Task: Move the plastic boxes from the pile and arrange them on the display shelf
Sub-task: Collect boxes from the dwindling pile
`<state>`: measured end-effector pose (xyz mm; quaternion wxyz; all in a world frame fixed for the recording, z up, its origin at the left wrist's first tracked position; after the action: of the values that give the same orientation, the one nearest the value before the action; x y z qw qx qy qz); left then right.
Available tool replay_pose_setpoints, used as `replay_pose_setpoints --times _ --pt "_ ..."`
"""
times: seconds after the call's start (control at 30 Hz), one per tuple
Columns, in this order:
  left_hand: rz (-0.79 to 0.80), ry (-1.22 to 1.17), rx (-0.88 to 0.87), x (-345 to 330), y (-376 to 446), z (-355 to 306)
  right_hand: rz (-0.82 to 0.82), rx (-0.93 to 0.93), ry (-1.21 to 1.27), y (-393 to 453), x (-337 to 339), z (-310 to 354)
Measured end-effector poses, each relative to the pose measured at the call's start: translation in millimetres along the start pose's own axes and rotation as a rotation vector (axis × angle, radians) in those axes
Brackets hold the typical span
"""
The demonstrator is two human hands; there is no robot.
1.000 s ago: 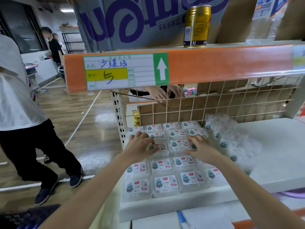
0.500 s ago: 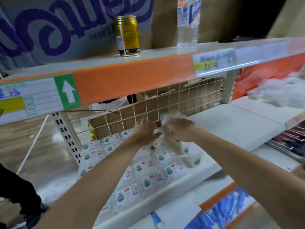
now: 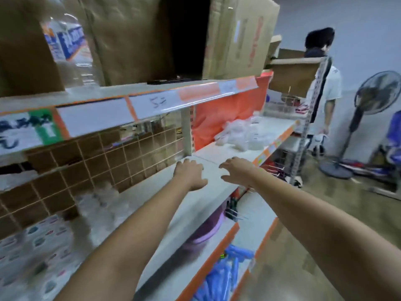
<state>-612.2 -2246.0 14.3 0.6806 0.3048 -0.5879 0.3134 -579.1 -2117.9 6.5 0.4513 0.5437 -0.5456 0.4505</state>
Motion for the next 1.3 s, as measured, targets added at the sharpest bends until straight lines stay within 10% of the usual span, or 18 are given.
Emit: replay_pose_setpoints --times 0.67,1.3 --pt "-0.017 0.068 -0.152 8 297 -250 0.055 -0.307 0.153 43 -84 -361" --pt "0.072 0.009 0.182 -31 535 -205 0.072 -0.032 0.280 295 -128 -510"
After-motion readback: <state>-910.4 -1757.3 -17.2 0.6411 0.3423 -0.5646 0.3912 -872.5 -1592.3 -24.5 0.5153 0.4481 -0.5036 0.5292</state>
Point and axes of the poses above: each hand's wrist, its own y-axis towards the middle knuckle, its own x-axis out of the back of the hand, z = x × y, the point moved 7 cm from there along y, towards the middle knuckle, and after that the axes turned 1 degree about -y, right-handed, at the moved point
